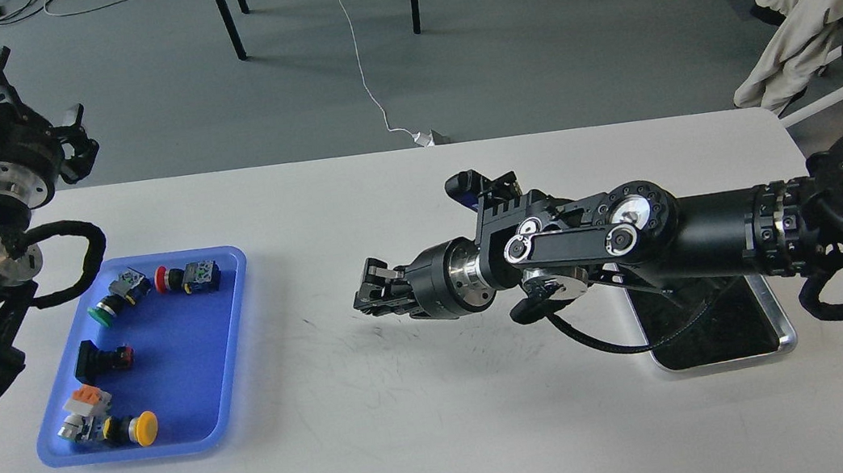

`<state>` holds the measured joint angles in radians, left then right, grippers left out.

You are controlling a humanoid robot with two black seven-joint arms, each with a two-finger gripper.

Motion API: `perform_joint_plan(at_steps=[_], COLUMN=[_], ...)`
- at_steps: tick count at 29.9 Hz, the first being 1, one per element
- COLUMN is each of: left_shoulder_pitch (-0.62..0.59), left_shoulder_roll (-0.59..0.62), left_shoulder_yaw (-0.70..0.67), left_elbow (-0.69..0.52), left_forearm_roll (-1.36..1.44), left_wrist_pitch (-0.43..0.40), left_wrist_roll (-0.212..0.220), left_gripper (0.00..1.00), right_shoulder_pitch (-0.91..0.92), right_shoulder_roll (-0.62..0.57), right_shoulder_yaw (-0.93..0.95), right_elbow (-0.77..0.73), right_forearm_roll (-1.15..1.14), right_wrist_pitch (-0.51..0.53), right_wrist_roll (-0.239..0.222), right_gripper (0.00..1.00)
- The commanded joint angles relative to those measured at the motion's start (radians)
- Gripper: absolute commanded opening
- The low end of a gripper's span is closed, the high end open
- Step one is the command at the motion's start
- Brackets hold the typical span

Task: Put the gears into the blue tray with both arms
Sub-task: 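Carry the black part to the table centre and open the right gripper, then retract the right arm back above the metal tray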

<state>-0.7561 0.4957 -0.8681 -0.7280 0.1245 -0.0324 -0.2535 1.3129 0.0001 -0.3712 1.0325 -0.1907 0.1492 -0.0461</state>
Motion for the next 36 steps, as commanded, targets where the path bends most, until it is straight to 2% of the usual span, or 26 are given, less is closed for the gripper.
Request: perform_joint_plan(at_steps=[1, 3, 6, 13, 16, 25, 28, 32, 34, 36], left_shoulder_pitch=[0.001, 0.003, 0.003, 0.003, 0.003, 0.001, 0.0, 0.0, -0.002, -0.003], left_shoulder_roll=[0.003, 0.001, 0.001, 0.003, 0.003, 0.003, 0.0, -0.002, -0.002, -0.002], left_shoulder_yaw=[0.004, 0.004, 0.001, 0.001, 0.003, 0.003, 0.008, 0.014, 0.015, 0.015], left_elbow=[0.001, 0.001, 0.001, -0.001, -0.001, -0.001, 0.001, -0.001, -0.001, -0.001], left_forearm_roll=[0.0, 0.0, 0.0, 0.004, 0.006, 0.004, 0.007, 0.012, 0.014, 0.014], left_wrist_pitch=[0.0, 0.0, 0.002, 0.003, 0.003, 0.005, 0.006, 0.034, 0.037, 0.04], left_wrist_roll=[-0.001, -0.001, -0.001, -0.001, -0.001, 0.004, 0.007, 0.016, 0.019, 0.02], left_gripper=[0.98, 0.98, 0.98, 0.98, 0.98, 0.98, 0.98, 0.98, 0.98, 0.98], right_shoulder_pitch=[-0.035, -0.046, -0.05, -0.069, -0.072, -0.061, -0.06, -0.054, -0.054, -0.061], right_shoulder_roll=[0.0, 0.0, 0.0, 0.0, 0.0, 0.0, 0.0, 0.0, 0.0, 0.0], right_shoulder_yaw=[-0.003, -0.005, -0.005, -0.005, -0.005, 0.02, 0.093, 0.239, 0.322, 0.421], right_elbow=[0.026, 0.023, 0.021, 0.02, 0.018, -0.048, -0.075, -0.153, -0.167, -0.167], right_forearm_roll=[-0.003, -0.004, -0.006, -0.006, -0.003, -0.001, -0.001, 0.0, 0.0, 0.0], right_wrist_pitch=[-0.02, -0.031, -0.043, -0.068, -0.071, -0.071, -0.066, -0.053, -0.037, -0.007], right_wrist_roll=[-0.008, -0.009, -0.015, -0.023, -0.023, -0.021, -0.021, -0.021, -0.021, -0.021], right_gripper=[0.07, 0.07, 0.14, 0.39, 0.55, 0.75, 0.82, 0.86, 0.91, 0.91])
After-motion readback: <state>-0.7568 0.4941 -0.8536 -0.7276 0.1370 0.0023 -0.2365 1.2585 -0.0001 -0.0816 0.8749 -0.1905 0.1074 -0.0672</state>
